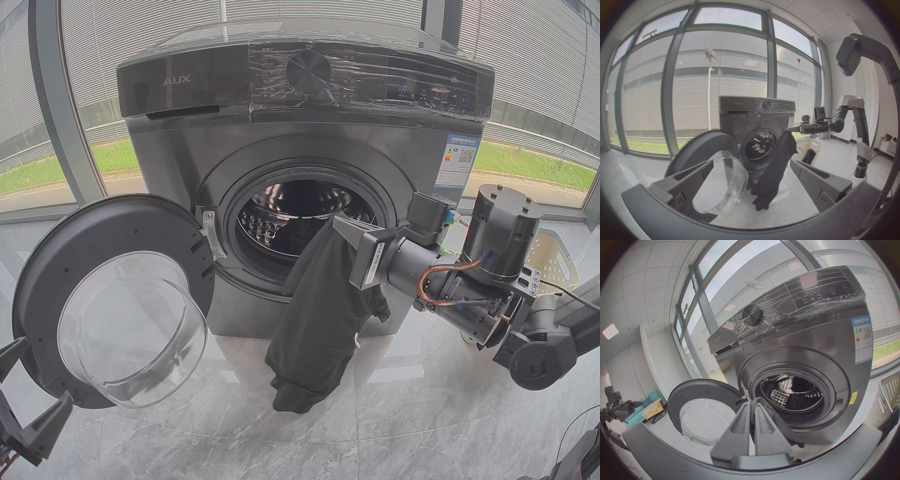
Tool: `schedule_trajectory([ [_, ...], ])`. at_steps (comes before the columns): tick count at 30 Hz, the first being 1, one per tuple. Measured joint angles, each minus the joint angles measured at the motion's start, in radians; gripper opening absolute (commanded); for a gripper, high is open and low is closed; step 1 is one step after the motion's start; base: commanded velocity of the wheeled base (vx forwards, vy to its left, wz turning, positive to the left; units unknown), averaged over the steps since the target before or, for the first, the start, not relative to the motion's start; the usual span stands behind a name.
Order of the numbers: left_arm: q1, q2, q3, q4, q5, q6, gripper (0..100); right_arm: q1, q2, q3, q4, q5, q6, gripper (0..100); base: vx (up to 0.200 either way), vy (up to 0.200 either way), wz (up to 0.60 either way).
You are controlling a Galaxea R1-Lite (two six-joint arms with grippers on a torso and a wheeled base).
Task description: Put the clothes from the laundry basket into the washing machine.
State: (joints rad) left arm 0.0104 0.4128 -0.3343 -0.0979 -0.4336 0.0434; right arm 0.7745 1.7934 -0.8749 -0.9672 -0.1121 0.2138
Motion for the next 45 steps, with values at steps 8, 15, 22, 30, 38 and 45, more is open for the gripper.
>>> schedule_trajectory([
  [8, -0.136, 0.339, 0.021, -0.230, -0.003, 0.000, 100, 0.002, 0.070, -0.100, 0.002, 0.009, 0.000, 0, 0.000, 0.000, 0.00],
  [15, -0.300, 0.617, 0.030, -0.494, 0.101, -0.027, 100, 0.003, 0.152, -0.206, 0.006, -0.010, -0.001, 0, 0.000, 0.000, 0.00],
  [22, -0.380, 0.866, 0.027, -0.708, 0.154, -0.039, 100, 0.003, 0.233, -0.296, 0.004, -0.039, -0.001, 0, 0.000, 0.000, 0.00],
  [30, -0.450, 1.122, -0.013, -0.914, 0.234, -0.051, 100, 0.006, 0.293, -0.351, -0.002, -0.052, 0.000, 0, 0.000, 0.000, 0.00],
  [38, -0.539, 1.333, -0.083, -1.067, 0.327, -0.073, 100, 0.007, 0.316, -0.365, -0.004, -0.060, 0.000, 0, 0.000, 0.000, 0.00],
  [45, -0.615, 1.451, -0.176, -1.114, 0.399, -0.113, 100, 0.007, 0.328, -0.369, -0.006, -0.070, 0.001, 0, 0.000, 0.000, 0.00],
])
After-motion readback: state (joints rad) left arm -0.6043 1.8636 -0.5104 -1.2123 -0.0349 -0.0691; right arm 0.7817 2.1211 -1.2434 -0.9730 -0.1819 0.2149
